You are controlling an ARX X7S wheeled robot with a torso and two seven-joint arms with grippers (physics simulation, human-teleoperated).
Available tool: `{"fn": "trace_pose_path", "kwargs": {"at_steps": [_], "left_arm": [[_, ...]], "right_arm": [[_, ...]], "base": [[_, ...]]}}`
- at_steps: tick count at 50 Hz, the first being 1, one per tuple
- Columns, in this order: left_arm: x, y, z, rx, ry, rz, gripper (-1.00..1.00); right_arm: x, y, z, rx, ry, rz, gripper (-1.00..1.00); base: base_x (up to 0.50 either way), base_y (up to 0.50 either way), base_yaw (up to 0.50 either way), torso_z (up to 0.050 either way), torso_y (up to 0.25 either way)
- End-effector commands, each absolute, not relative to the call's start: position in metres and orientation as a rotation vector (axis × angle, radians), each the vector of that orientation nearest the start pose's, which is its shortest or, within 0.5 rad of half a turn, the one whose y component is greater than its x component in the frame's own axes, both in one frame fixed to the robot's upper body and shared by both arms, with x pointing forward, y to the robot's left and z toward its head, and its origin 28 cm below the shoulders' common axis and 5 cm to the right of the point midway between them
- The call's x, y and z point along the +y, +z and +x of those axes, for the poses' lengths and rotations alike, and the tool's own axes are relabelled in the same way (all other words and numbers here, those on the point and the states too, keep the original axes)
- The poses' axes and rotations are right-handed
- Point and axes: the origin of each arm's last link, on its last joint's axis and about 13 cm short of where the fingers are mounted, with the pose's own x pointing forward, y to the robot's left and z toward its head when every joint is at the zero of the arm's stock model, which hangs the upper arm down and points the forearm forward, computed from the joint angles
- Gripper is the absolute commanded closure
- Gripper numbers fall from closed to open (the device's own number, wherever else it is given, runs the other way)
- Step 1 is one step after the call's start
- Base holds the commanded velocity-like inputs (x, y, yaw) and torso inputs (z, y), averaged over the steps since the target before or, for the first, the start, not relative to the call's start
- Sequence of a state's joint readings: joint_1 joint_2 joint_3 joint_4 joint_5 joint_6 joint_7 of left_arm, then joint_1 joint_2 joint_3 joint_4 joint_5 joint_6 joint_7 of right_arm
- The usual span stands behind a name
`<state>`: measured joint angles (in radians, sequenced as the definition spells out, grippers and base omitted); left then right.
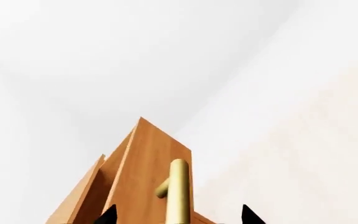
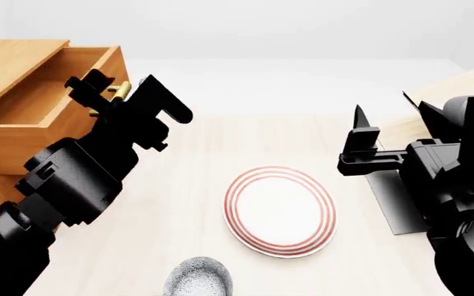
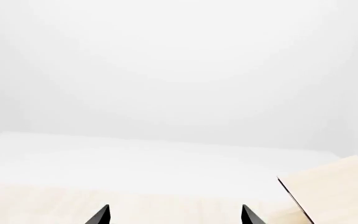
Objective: Open the top drawer of the cabinet and put the bowl in it.
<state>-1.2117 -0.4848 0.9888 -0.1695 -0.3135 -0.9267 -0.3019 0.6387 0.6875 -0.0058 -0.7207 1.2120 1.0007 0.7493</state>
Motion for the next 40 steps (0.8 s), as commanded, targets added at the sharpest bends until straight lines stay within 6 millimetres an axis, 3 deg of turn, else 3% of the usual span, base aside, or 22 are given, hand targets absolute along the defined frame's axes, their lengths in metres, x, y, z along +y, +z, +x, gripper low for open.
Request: {"fn": "trace_pose_path", "kwargs": {"at_steps": [1,11,16,25,40], "left_arm": [[0.227,0.272,0.342,-0.021,0.032,0.730,-1.00],[0.226,0.345,0.331,-0.078,-0.002,0.335,-1.00],[0.235,0.366,0.336,-0.027,0.042,0.158,-1.00],[0.253,0.367,0.351,0.088,0.130,0.073,-1.00],[0.273,0.347,0.374,0.209,0.194,0.182,-1.00]], "right_arm": [[-0.143,0.240,0.213,-0.103,0.023,-0.054,-1.00],[-0.143,0.240,0.212,-0.104,0.026,-0.053,-1.00],[-0.143,0.240,0.211,-0.103,0.025,-0.053,-1.00],[-0.143,0.241,0.209,-0.105,0.027,-0.052,-1.00],[-0.143,0.242,0.211,-0.103,0.031,-0.056,-1.00]], "base": [[0.00,0.00,0.00,0.000,0.000],[0.00,0.00,0.00,0.000,0.000],[0.00,0.00,0.00,0.000,0.000],[0.00,0.00,0.00,0.000,0.000],[0.00,0.00,0.00,0.000,0.000]]}}
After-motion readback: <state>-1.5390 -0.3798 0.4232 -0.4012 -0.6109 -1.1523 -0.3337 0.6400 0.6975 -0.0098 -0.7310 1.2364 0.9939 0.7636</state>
